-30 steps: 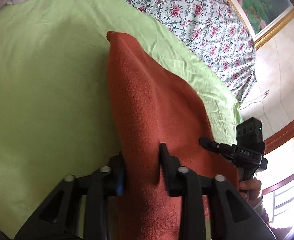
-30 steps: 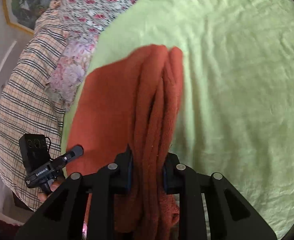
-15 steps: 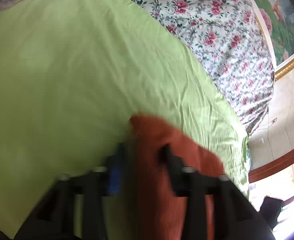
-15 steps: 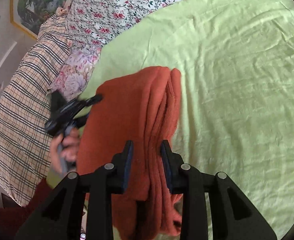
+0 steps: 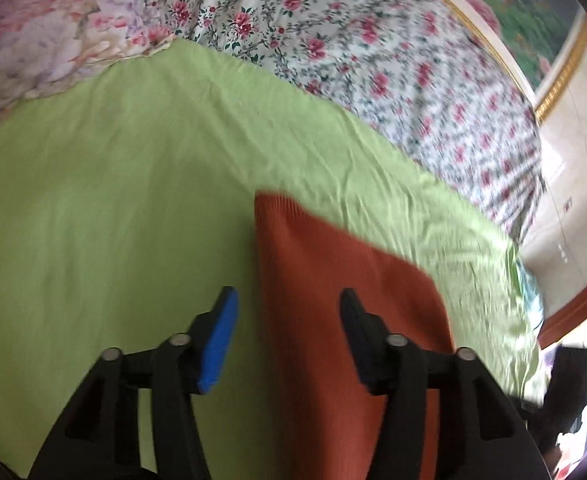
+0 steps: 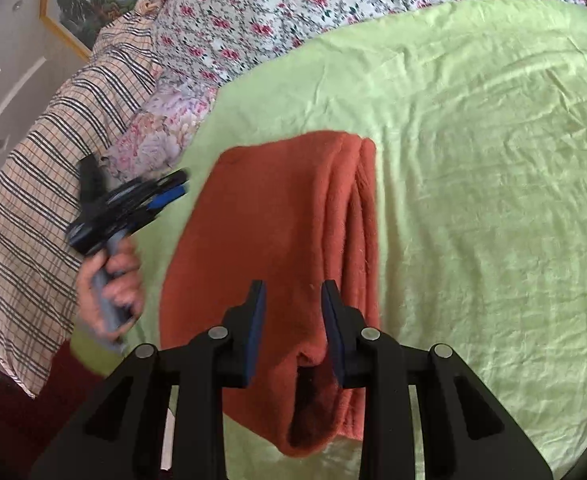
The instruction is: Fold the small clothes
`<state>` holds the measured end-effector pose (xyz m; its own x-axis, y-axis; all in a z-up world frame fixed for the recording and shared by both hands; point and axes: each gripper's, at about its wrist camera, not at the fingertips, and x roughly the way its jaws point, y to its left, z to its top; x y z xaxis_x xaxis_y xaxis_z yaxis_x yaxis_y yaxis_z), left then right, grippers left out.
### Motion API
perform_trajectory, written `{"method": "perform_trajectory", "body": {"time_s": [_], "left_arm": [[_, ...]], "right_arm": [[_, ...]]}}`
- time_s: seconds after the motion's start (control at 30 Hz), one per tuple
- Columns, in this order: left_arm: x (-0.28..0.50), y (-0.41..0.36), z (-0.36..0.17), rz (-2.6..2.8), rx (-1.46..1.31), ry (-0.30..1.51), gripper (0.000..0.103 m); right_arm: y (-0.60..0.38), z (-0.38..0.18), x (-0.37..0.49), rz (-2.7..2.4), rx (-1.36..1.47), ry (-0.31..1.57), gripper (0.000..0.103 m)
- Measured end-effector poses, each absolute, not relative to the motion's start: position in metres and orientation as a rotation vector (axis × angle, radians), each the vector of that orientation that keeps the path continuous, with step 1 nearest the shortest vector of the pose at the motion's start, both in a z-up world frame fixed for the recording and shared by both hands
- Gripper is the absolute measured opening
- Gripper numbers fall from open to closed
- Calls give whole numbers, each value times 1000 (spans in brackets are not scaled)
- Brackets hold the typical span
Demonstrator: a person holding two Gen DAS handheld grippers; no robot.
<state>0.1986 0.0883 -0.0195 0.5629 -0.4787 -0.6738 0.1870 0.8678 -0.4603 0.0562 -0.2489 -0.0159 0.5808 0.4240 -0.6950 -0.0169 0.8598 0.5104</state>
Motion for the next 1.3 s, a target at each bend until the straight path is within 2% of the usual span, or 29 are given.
{"method": "perform_trajectory", "body": {"time_s": [0.1,0.3,0.33,0.37,0.47,0.57,0.8,1.07,1.3], "left_arm": [[156,92,-25,-408,-367,919,61],[118,91,-44,-416,-394,977,63],[117,88,-46,-412,-390,994,63],[116,86,-46,-413,-388,999,63],[110,78,-42,-417,-367,998,63],[108,66,-45,-422,-342,1014,63],[108,55,-68,-375,-312,1070,64],[109,58,-74,-349,-329,1050,65],[117,63,-46,-323,-334,1004,60]], "right_arm": [[-247,-23,55,263,477,948,31],[-244,-46,78,231,489,1018,30],[-246,-51,82,221,503,1032,19],[-248,-53,87,225,516,1037,13],[-251,-20,80,291,547,916,11],[-253,13,63,286,499,814,11],[-260,-63,70,131,461,988,11],[-264,-67,66,113,483,971,12],[-258,-50,52,96,500,952,17]]}}
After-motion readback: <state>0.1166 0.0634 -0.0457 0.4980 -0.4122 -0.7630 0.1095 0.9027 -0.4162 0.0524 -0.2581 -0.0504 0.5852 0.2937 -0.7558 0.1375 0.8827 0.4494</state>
